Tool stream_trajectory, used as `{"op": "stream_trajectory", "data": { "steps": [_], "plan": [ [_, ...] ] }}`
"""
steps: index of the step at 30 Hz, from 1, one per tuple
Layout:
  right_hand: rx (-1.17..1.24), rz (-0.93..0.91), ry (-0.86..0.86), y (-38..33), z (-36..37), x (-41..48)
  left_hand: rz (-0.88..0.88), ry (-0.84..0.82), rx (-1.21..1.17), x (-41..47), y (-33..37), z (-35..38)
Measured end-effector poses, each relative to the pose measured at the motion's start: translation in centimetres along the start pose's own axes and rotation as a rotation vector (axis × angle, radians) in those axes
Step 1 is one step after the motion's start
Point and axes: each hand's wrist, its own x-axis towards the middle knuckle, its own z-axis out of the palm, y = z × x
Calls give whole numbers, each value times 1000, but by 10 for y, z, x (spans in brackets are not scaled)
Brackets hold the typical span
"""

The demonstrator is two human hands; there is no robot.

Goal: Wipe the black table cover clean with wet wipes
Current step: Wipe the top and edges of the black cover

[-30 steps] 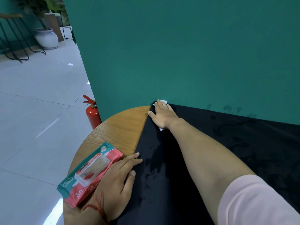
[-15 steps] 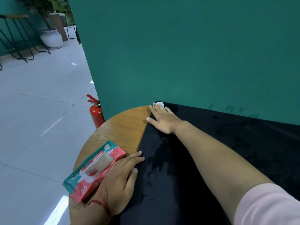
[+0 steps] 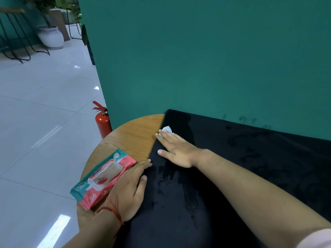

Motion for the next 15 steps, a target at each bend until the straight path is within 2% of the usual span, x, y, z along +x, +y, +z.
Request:
{"op": "stream_trajectory", "data": {
  "steps": [15],
  "plan": [
    [56,-246,-84,-90,31,-121,-85,8,-44,-3,0,0]
  ]
}}
